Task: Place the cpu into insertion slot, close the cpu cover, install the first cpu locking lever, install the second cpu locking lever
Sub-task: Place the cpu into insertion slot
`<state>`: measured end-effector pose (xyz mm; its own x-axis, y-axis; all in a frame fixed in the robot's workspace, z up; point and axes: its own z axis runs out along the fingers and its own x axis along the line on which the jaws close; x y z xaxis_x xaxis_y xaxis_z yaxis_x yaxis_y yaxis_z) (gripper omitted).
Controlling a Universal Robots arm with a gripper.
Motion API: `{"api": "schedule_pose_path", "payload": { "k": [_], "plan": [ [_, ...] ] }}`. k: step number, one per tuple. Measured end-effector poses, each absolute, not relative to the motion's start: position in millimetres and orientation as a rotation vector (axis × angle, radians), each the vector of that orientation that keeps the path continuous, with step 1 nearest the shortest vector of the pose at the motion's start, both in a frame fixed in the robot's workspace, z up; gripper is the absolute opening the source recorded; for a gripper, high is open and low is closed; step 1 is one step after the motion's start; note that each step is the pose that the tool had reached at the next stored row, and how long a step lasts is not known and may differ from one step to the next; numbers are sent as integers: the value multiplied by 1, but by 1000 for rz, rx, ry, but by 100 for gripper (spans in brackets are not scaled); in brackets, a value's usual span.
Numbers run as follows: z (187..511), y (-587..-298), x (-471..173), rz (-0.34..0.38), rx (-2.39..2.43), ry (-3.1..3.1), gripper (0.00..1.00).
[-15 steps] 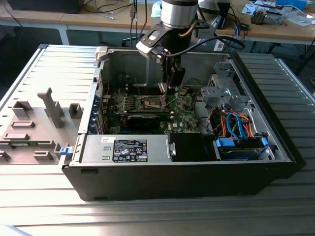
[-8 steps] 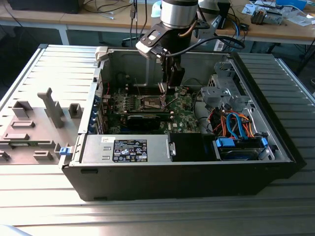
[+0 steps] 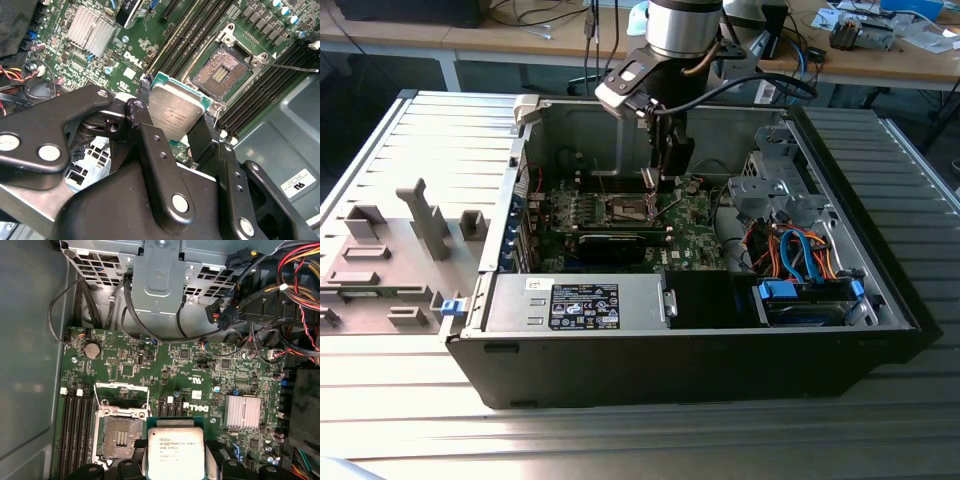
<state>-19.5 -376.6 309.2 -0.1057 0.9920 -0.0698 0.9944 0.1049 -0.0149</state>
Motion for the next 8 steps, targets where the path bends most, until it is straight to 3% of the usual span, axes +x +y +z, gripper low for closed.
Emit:
{"api": "schedule_pose_path", "payload": {
  "k": [8],
  "plan": [
    [309, -377, -20, -90, 2094, 2284, 54]
  ]
}}
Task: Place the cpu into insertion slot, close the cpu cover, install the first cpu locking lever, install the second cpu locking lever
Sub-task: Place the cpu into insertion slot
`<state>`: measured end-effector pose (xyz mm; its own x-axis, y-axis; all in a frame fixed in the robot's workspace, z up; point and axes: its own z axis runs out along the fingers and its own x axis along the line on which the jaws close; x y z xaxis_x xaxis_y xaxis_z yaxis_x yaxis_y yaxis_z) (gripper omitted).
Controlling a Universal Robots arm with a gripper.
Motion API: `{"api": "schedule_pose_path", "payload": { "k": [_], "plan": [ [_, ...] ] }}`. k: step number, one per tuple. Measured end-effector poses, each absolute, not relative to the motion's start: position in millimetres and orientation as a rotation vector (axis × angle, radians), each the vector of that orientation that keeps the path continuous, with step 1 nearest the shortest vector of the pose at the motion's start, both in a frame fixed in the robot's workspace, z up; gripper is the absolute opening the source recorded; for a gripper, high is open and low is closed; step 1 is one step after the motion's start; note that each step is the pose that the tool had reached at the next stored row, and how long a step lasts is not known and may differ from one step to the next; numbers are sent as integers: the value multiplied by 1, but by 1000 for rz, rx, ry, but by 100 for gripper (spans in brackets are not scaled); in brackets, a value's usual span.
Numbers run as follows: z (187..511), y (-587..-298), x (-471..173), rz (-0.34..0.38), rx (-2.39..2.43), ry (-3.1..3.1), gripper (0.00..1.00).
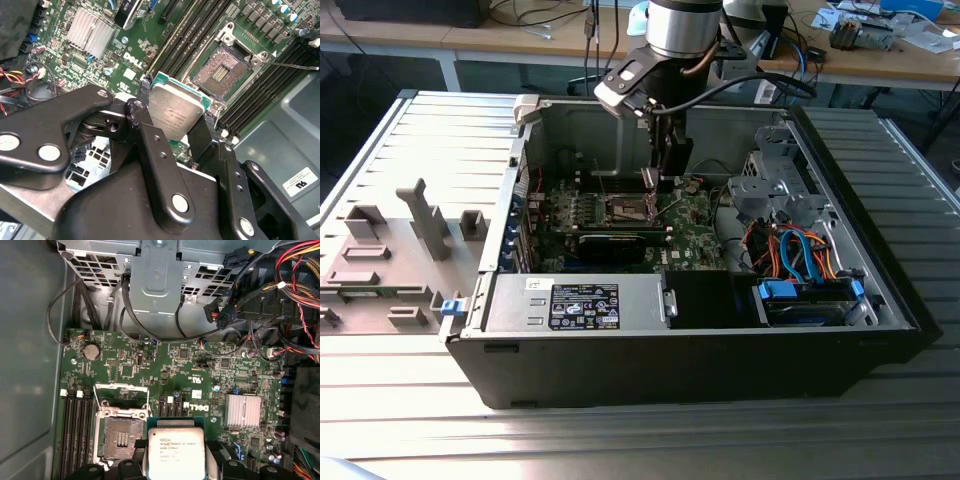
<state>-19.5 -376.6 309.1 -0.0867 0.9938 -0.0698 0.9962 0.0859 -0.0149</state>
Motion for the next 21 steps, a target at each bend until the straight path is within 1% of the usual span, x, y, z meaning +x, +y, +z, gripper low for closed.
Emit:
{"api": "schedule_pose_path", "payload": {
  "k": [21],
  "plan": [
    [306, -377, -22, -91, 2147, 2237, 54]
  ]
}}
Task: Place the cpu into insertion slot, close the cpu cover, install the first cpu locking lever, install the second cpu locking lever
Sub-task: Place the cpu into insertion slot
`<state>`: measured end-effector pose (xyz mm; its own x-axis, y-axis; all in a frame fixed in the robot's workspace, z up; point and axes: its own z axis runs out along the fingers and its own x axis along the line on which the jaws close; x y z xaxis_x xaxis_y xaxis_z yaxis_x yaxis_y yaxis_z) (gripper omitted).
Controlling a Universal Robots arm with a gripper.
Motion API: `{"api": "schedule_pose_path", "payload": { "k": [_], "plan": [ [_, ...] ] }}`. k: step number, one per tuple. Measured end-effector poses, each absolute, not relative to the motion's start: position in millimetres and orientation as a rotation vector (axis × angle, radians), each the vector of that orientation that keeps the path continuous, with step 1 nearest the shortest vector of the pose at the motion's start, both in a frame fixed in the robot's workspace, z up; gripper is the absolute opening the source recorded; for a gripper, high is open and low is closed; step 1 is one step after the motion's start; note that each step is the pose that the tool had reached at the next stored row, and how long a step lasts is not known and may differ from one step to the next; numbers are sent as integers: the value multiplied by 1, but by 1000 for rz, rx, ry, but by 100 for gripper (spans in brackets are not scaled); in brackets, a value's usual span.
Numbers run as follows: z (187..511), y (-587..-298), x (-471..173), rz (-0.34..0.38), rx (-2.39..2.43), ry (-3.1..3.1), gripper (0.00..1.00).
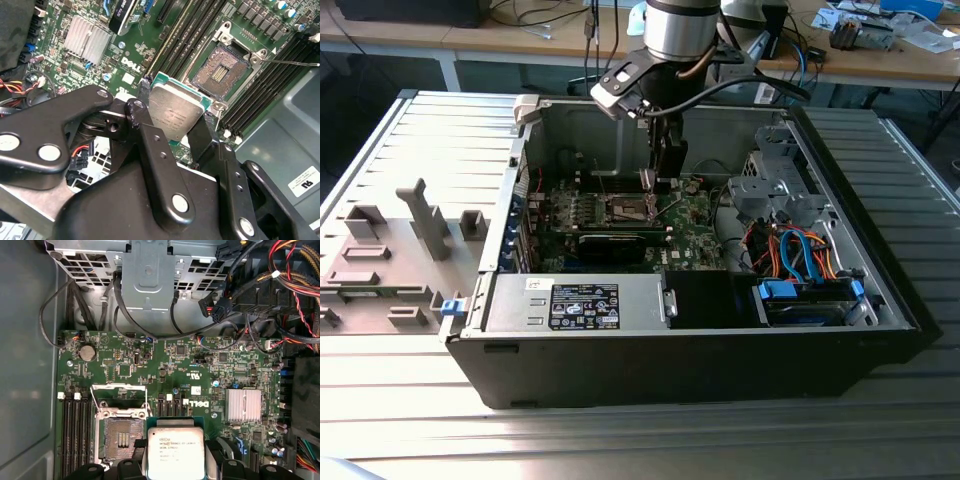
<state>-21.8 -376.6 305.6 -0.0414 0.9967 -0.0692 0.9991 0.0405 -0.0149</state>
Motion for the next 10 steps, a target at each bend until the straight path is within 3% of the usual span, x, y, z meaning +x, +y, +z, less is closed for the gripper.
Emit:
{"api": "schedule_pose_path", "payload": {
  "k": [10],
  "plan": [
    [304, -376, -23, -55, 2163, 2254, 54]
  ]
}}
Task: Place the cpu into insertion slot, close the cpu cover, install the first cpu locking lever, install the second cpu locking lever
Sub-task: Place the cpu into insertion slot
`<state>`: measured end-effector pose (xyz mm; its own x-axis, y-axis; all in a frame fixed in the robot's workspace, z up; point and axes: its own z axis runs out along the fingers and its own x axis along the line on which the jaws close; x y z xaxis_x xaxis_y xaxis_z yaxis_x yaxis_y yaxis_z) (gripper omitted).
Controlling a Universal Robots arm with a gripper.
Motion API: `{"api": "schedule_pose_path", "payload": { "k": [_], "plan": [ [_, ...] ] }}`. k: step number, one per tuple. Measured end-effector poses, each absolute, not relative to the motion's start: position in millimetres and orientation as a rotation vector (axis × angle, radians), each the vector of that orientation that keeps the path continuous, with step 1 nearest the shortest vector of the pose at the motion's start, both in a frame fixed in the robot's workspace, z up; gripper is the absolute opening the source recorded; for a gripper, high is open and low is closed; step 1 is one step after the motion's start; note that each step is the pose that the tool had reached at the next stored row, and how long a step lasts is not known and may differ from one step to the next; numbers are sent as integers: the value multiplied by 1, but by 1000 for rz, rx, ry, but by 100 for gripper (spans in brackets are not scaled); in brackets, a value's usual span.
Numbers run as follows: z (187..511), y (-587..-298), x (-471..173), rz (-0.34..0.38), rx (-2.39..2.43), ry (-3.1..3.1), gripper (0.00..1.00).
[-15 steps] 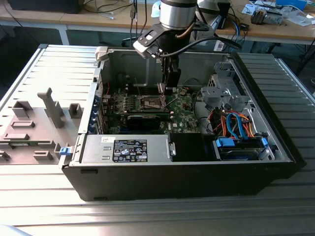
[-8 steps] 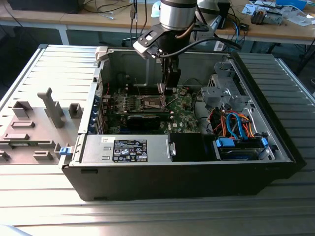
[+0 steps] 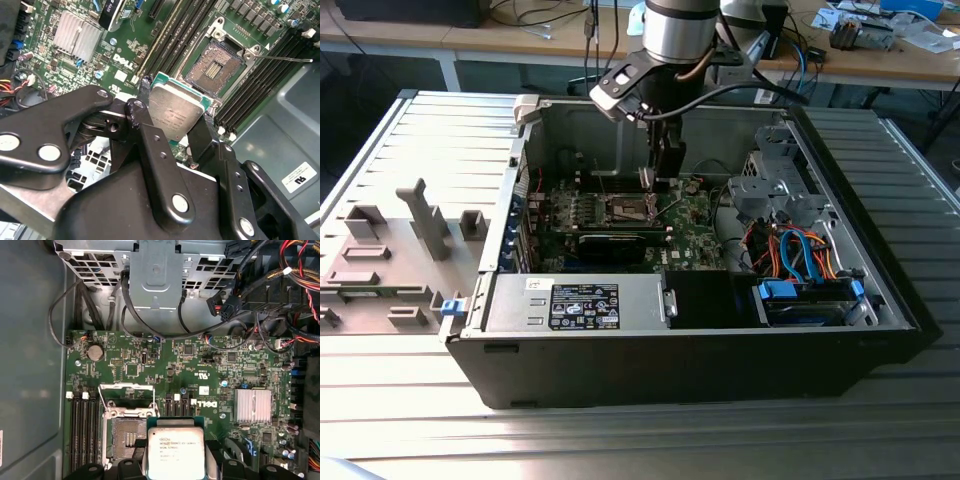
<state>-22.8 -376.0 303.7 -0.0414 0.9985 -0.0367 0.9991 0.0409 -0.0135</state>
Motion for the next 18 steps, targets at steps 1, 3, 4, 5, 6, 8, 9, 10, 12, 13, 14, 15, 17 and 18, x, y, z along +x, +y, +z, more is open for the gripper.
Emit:
{"api": "schedule_pose_path", "payload": {
  "k": [1, 3, 4, 5, 6, 8, 9, 10, 12, 13, 14, 15, 17, 18],
  "plan": [
    [304, -376, -23, -55, 2163, 2254, 54],
    [303, -376, -23, -55, 2163, 2254, 54],
    [303, -375, -23, -55, 2163, 2254, 54],
    [303, -375, -23, -55, 2163, 2254, 54],
    [303, -375, -23, -55, 2163, 2254, 54],
    [298, -375, -25, -55, 2163, 2254, 54],
    [298, -375, -25, -55, 2163, 2254, 54],
    [298, -375, -25, -55, 2163, 2254, 54],
    [298, -375, -25, -55, 2163, 2254, 54],
    [298, -375, -25, -55, 2163, 2254, 54],
    [297, -375, -26, -55, 2163, 2254, 54],
    [297, -375, -26, -55, 2163, 2254, 54],
    [295, -375, -26, -55, 2163, 2254, 54],
    [295, -375, -26, -55, 2163, 2254, 54]
  ]
}}
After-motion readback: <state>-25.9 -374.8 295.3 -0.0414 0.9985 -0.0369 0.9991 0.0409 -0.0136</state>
